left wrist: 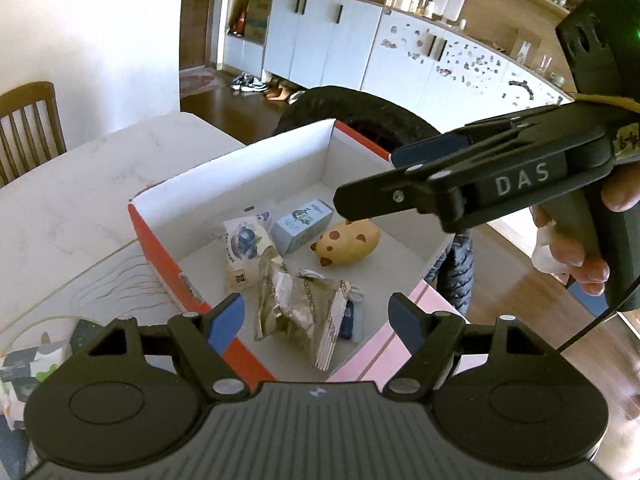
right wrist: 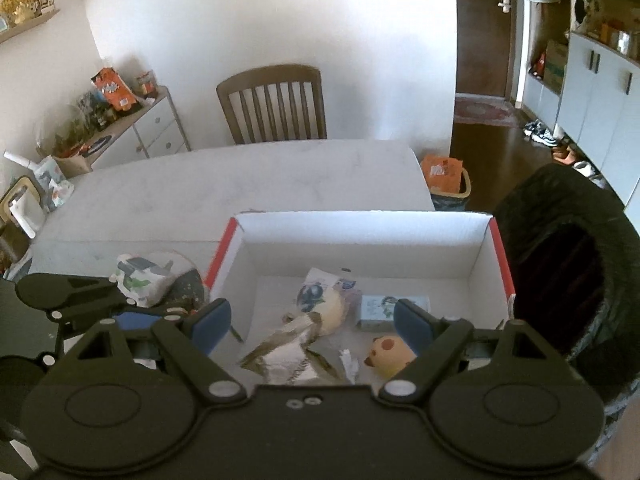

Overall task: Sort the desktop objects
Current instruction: 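Open the right gripper to drop the carton while the left gripper releases the foil bag, then withdraw both grippers from the shoebox back toward the remaining pile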

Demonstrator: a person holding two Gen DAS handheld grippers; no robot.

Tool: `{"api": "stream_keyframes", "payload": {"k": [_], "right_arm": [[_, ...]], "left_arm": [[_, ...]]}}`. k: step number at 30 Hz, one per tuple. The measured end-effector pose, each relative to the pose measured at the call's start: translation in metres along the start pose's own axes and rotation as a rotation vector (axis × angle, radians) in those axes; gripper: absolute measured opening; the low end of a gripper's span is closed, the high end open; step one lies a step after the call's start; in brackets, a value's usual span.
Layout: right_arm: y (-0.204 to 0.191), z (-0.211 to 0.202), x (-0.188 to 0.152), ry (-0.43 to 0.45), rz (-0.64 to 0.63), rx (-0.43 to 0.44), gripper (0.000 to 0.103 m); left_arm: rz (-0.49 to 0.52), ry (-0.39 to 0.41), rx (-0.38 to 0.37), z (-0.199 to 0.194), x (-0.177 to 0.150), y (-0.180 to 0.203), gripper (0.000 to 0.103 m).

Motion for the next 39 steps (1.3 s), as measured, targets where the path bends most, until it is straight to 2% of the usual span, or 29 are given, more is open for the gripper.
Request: {"api": "stream_keyframes", "payload": {"k": [7, 17, 26, 30, 39], "right_arm": [[-0.029, -0.01, -0.004, 0.064, 0.04, -0.01, 0.09], [-0.071, 0.001, -0.022, 0.101, 0.054, -0.057, 0.09], [-0.114, 0.018, -0.036, 0.122, 0.034, -0.102, 0.09], [-0.132, 0.03, -0.044, 0.13, 0.025, -0.109, 0.095], [-0.173, 0.066, -0.062, 0.108, -0.036, -0.11, 0.098]], "left_arm": [[0.006, 0.033, -0.035, -0.024, -0.011, -0.015, 0.079], [0.014, 0.06, -0.021, -0.052, -0.035, -0.059, 0.079], [-0.022, 0.063, 0.015, -0.066, -0.053, -0.116, 0.079], [-0.037, 0.056, 0.033, -0.065, -0.061, -0.141, 0.079], [-0.064, 0.039, 0.095, -0.058, -0.075, -0.187, 0.079]]}}
Point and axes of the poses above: each gripper's, at about its wrist camera, not at the fingertips, and z roughly the way its jaws point, y to its right, x to its top, the point moved 9 cm from there along z, roughly the way its jaws point, and after that the axes turned 15 degrees about x, right-handed, at the moved point
